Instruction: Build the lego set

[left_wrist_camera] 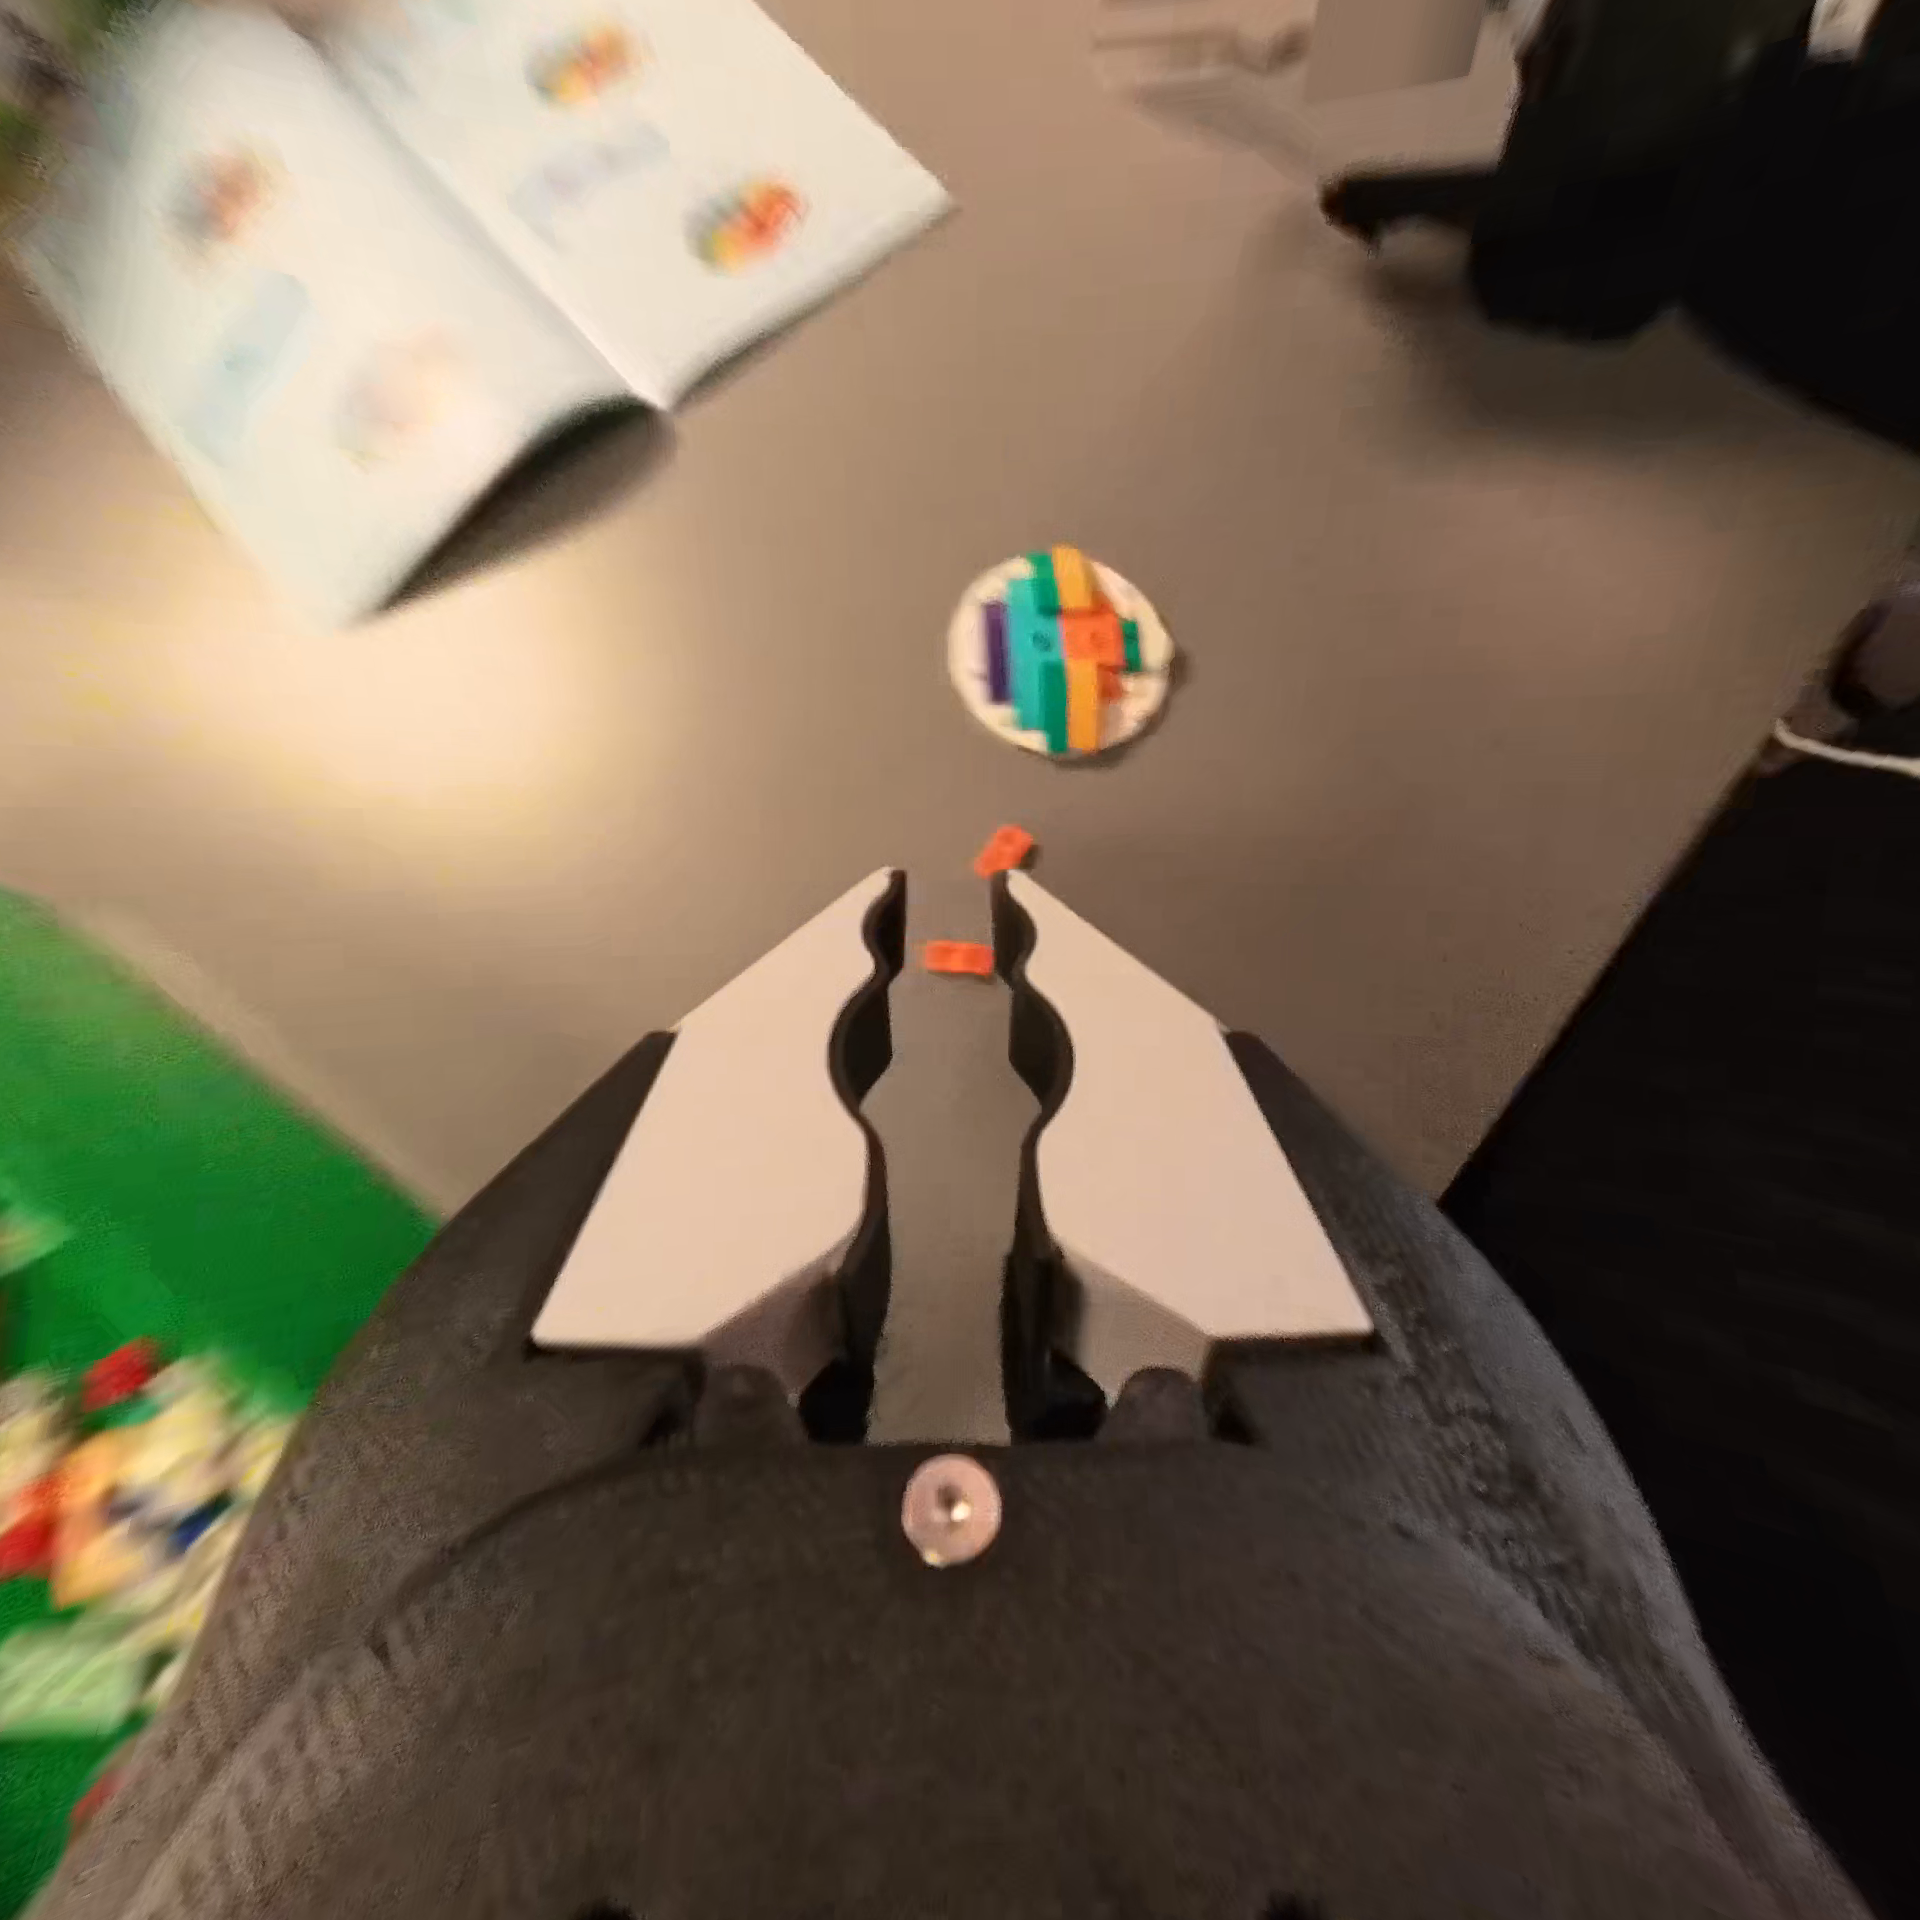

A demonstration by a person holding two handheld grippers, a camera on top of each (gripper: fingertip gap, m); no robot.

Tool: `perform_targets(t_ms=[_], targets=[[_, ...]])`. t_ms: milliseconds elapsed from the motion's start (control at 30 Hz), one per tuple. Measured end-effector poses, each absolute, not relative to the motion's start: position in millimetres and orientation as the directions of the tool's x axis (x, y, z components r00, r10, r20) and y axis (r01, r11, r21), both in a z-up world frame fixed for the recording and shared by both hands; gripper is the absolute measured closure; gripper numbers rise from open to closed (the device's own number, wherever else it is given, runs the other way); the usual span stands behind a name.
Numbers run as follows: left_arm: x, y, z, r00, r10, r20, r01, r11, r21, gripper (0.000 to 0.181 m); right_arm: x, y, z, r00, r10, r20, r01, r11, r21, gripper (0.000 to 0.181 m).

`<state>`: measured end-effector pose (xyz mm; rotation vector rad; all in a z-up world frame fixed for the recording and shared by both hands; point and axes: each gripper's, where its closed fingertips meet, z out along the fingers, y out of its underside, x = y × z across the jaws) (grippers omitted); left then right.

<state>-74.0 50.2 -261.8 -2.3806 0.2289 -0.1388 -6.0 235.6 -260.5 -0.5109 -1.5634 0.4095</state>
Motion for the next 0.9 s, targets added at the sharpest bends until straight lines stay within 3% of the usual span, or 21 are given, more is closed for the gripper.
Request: perform_targets(t_ms=[33,167,267,500,767,900], targets=[[-93,43,-244,0.990,-0.139,-0.017,-0.109,-0.688,-0.718,0.168,-6,236,-260,-0.020,0.554,0.832,0.075,0.831,-0.551,0.173],[-204,-16,-190,0.942,0.314,-0.115,0.106,-0.606,-0.788,0.177,-6,239,-260,-0.013,0.558,0.830,0.081,0.828,-0.556,0.173],[-265,-69,-206,0.858,0.497,-0.131,0.293,-0.683,-0.669,0.172,-6,240,-261,-0.013,0.554,0.832,0.087,0.830,-0.551,0.173],[-306,-116,-292,0.887,0.388,-0.249,0.332,-0.912,-0.239,0.174,-7,243,-264,-0.013,0.549,0.835,0.113,0.831,-0.545,0.173],[-299,-116,-329,0.931,0.330,-0.157,0.315,-0.942,-0.114,0.151,-8,246,-267,-0.015,0.548,0.837,0.131,0.831,-0.541,0.173],[-301,-120,-331,0.927,0.341,-0.156,0.329,-0.939,-0.096,0.150,-8,246,-267,-0.016,0.548,0.836,0.131,0.830,-0.542,0.173]])
